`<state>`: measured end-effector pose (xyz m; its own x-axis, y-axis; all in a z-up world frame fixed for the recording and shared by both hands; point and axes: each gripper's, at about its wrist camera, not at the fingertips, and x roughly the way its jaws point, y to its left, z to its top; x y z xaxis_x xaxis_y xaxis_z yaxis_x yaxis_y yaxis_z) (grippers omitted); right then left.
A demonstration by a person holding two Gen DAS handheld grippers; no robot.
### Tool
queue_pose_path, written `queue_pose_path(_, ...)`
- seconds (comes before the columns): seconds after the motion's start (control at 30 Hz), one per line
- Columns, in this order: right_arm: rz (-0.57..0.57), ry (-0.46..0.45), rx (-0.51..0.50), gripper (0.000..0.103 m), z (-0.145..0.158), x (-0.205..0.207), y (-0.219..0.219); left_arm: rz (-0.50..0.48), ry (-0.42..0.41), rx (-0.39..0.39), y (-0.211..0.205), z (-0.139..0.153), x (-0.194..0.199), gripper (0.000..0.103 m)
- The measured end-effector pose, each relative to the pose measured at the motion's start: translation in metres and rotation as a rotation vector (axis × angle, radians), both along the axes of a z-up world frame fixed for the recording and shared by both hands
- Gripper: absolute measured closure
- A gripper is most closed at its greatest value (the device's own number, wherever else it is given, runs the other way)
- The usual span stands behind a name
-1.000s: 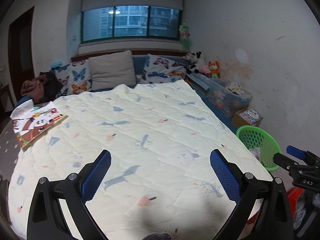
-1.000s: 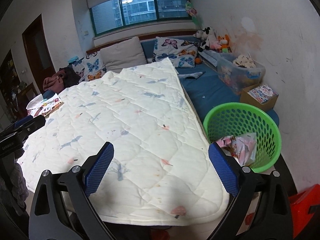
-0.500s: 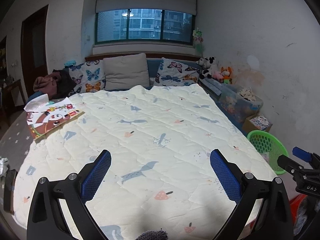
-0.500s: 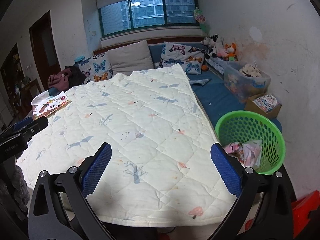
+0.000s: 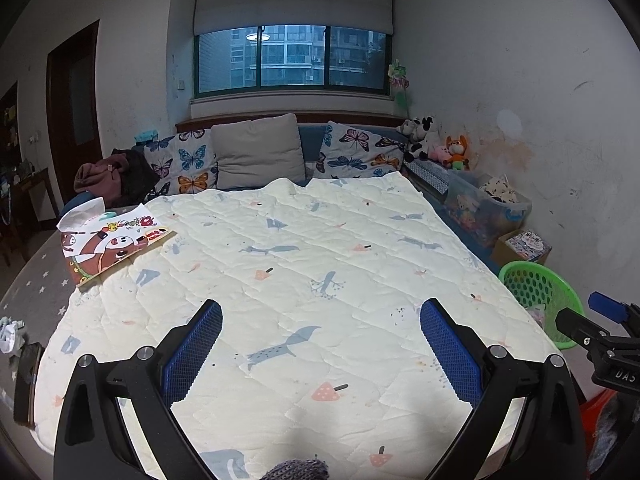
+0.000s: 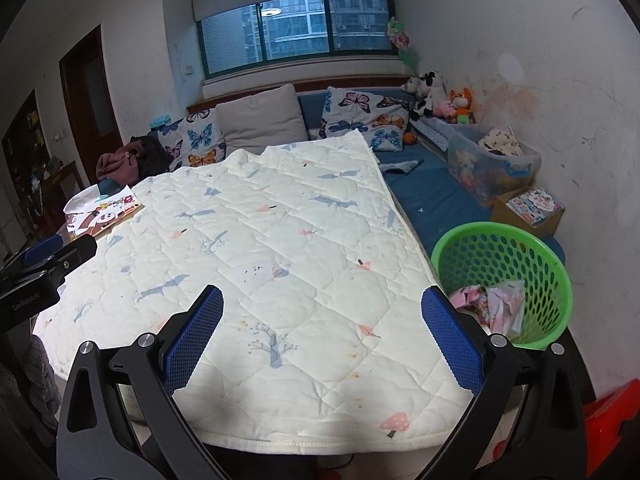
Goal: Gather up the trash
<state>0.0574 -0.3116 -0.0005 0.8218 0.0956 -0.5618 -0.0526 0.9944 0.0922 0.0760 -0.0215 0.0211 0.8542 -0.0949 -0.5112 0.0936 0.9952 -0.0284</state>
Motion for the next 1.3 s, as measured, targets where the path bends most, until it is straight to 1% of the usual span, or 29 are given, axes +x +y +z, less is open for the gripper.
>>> queue_pose_path(0.47, 0.005, -0.008, -0.01, 0.004, 0.0018, -0.0024, 0.0039, 0.011, -0.018, -0.005, 0.0005, 0.0026, -0.0037, 0.007)
queue_pose_path(1.3, 0.007, -0.008, -0.008, 0.004, 0.002, 0.0002, 0.0039, 0.013, -0.016, -0.007, -0.0017, 0.0036, -0.0036, 0.007)
